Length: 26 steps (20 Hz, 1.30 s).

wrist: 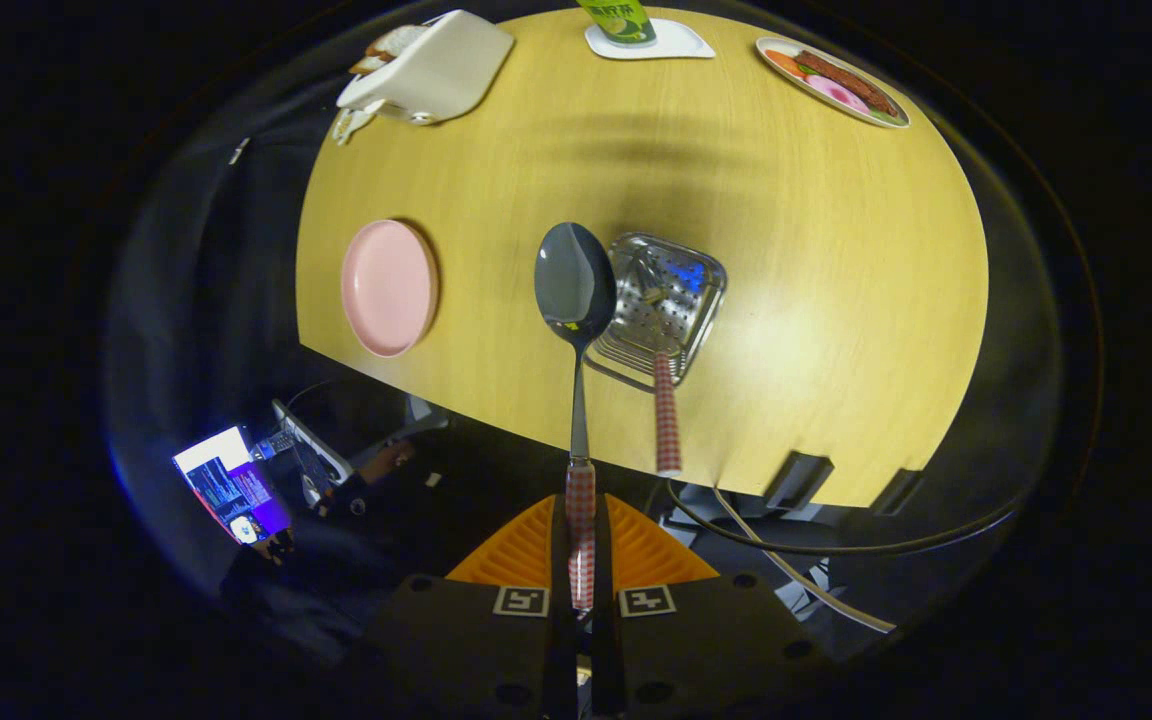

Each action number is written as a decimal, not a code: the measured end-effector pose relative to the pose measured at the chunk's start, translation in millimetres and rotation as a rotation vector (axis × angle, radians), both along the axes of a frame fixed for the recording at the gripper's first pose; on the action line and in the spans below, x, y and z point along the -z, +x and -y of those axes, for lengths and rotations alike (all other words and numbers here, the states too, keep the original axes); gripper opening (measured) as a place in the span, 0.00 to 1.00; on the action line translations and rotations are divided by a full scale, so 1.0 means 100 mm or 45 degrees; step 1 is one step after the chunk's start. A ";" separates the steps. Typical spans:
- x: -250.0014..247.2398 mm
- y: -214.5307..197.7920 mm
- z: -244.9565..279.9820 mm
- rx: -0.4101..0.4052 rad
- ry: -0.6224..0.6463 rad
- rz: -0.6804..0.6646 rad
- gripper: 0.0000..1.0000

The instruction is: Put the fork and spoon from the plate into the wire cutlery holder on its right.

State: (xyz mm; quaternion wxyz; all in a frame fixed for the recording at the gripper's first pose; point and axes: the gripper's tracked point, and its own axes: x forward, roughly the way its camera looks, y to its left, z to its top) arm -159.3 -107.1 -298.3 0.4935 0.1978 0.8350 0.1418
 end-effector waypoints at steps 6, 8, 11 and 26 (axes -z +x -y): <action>0.11 -0.10 0.19 -0.158 -0.014 -0.305 0.11; 0.16 -0.09 0.23 -0.199 -0.026 -0.375 0.10; 0.22 -0.03 0.25 -0.252 -0.046 -0.464 0.10; 0.71 0.12 0.10 -0.230 -0.075 -0.462 0.32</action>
